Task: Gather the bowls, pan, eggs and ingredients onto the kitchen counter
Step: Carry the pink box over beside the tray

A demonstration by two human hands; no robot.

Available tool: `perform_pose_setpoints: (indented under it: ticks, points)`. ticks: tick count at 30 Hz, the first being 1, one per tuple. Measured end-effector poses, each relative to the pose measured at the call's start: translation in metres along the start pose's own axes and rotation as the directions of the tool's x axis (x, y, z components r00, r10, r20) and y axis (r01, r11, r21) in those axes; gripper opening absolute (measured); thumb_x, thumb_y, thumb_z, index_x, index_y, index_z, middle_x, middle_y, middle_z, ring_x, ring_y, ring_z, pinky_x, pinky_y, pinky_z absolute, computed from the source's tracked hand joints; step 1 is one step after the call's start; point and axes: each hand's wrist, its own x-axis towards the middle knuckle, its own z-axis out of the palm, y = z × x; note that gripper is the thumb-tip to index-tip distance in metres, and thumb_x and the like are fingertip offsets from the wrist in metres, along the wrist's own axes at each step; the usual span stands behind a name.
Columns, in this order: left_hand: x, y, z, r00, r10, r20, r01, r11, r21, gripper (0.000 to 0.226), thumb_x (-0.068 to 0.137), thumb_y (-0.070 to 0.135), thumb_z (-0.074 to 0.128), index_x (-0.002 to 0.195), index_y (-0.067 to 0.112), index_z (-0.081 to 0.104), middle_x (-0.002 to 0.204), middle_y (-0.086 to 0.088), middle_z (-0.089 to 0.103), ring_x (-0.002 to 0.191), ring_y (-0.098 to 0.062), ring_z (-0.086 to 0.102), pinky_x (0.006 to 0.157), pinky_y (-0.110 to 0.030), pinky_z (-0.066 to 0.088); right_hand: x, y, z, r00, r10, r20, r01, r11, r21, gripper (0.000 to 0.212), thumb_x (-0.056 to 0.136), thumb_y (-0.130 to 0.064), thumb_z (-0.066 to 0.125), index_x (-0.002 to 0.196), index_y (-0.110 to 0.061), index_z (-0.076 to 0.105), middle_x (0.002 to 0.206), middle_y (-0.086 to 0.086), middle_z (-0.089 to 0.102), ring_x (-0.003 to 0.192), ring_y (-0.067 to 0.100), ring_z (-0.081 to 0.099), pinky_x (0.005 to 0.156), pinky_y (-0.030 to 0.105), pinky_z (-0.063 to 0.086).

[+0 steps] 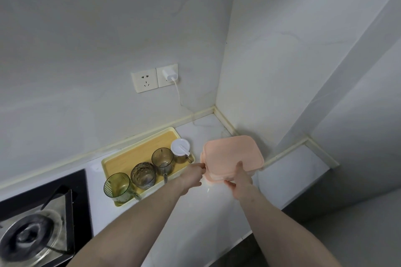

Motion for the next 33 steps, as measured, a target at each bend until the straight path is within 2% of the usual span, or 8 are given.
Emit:
perform_pose_setpoints:
  ticks: [9, 13, 15, 17, 20, 23, 28, 33]
  points:
    - [-0.013, -0.002, -0.033, 0.989, 0.033, -0.141, -0.024, 0.998, 0.064, 0.03, 0.096, 0.012, 0.051, 0.12, 0.018, 0.068, 0.112, -0.001, 0.061, 0.101, -0.019, 0.058, 0.084, -0.032, 0.055, 0.021, -0.018, 0.017, 0.999, -0.037, -0.005, 0.036, 0.99, -0.14, 0.068, 0.094, -0.052, 0.063, 0.135, -0.001, 0.047, 0.091, 0.01, 0.058, 0.083, 0.028, 0.061, 0.088, 0.046, 0.061]
    - [-0.029, -0.009, -0.041, 0.988, 0.047, -0.15, -0.042, 0.998, 0.039, 0.027, 0.096, 0.012, 0.051, 0.117, 0.016, 0.067, 0.108, 0.0, 0.062, 0.096, -0.018, 0.06, 0.086, -0.034, 0.055, 0.031, -0.011, 0.014, 0.992, -0.058, 0.108, 0.079, 0.976, -0.202, 0.065, 0.097, -0.056, 0.053, 0.141, -0.008, 0.048, 0.131, 0.014, 0.059, 0.096, 0.028, 0.064, 0.07, 0.038, 0.065]
    - [-0.043, -0.017, -0.047, 0.987, 0.067, -0.143, -0.059, 0.996, 0.065, 0.026, 0.095, 0.011, 0.05, 0.114, 0.018, 0.067, 0.111, 0.0, 0.064, 0.095, -0.017, 0.06, 0.085, -0.035, 0.055, 0.031, 0.007, 0.012, 0.993, -0.115, 0.012, 0.112, 0.929, -0.354, 0.086, 0.088, -0.079, 0.043, 0.131, -0.006, 0.059, 0.122, 0.013, 0.067, 0.088, 0.031, 0.069, 0.082, 0.044, 0.062]
    - [-0.058, -0.031, -0.054, 0.985, 0.096, -0.145, -0.073, 0.985, 0.158, 0.028, 0.094, 0.012, 0.05, 0.114, 0.021, 0.067, 0.118, 0.001, 0.065, 0.096, -0.015, 0.061, 0.083, -0.032, 0.055, 0.022, 0.034, 0.003, 0.978, -0.207, 0.036, 0.187, 0.779, -0.599, 0.102, 0.083, -0.089, 0.024, 0.134, -0.009, 0.06, 0.128, 0.014, 0.067, 0.105, 0.037, 0.068, 0.099, 0.046, 0.053]
    - [-0.087, -0.061, -0.075, 0.969, 0.161, -0.19, -0.076, 0.918, 0.39, 0.036, 0.096, 0.013, 0.049, 0.127, 0.024, 0.062, 0.128, 0.007, 0.061, 0.104, -0.012, 0.06, 0.078, -0.022, 0.05, -0.005, 0.085, -0.014, 0.909, -0.243, 0.338, 0.409, 0.374, -0.832, 0.09, 0.089, -0.078, 0.018, 0.137, -0.013, 0.057, 0.14, 0.011, 0.058, 0.128, 0.031, 0.056, 0.109, 0.041, 0.043]
    - [-0.119, -0.093, -0.097, 0.952, 0.197, -0.234, -0.045, 0.846, 0.531, 0.041, 0.097, 0.015, 0.047, 0.135, 0.026, 0.056, 0.135, 0.01, 0.056, 0.116, -0.011, 0.058, 0.091, -0.02, 0.045, -0.028, 0.112, -0.014, 0.822, -0.112, 0.559, 0.569, 0.102, -0.816, 0.058, 0.099, -0.058, 0.041, 0.141, -0.019, 0.054, 0.145, 0.001, 0.051, 0.129, 0.022, 0.054, 0.11, 0.032, 0.04]
    - [-0.184, -0.152, -0.129, 0.912, 0.215, -0.35, 0.053, 0.784, 0.619, 0.042, 0.097, 0.024, 0.05, 0.138, 0.03, 0.054, 0.144, 0.01, 0.053, 0.125, -0.012, 0.056, 0.106, -0.024, 0.041, -0.062, 0.13, 0.032, 0.637, -0.05, 0.769, 0.771, 0.03, -0.636, 0.038, 0.098, -0.036, 0.056, 0.135, -0.027, 0.058, 0.138, -0.007, 0.053, 0.1, 0.014, 0.064, 0.095, 0.028, 0.048]
    - [-0.256, -0.201, -0.147, 0.845, 0.22, -0.488, 0.116, 0.815, 0.568, 0.044, 0.094, 0.02, 0.053, 0.138, 0.025, 0.055, 0.14, 0.01, 0.054, 0.119, -0.01, 0.057, 0.101, -0.019, 0.041, -0.133, 0.164, 0.064, 0.446, 0.024, 0.895, 0.891, 0.077, -0.446, 0.036, 0.096, -0.033, 0.058, 0.132, -0.031, 0.058, 0.133, -0.016, 0.052, 0.109, 0.009, 0.062, 0.091, 0.029, 0.051]
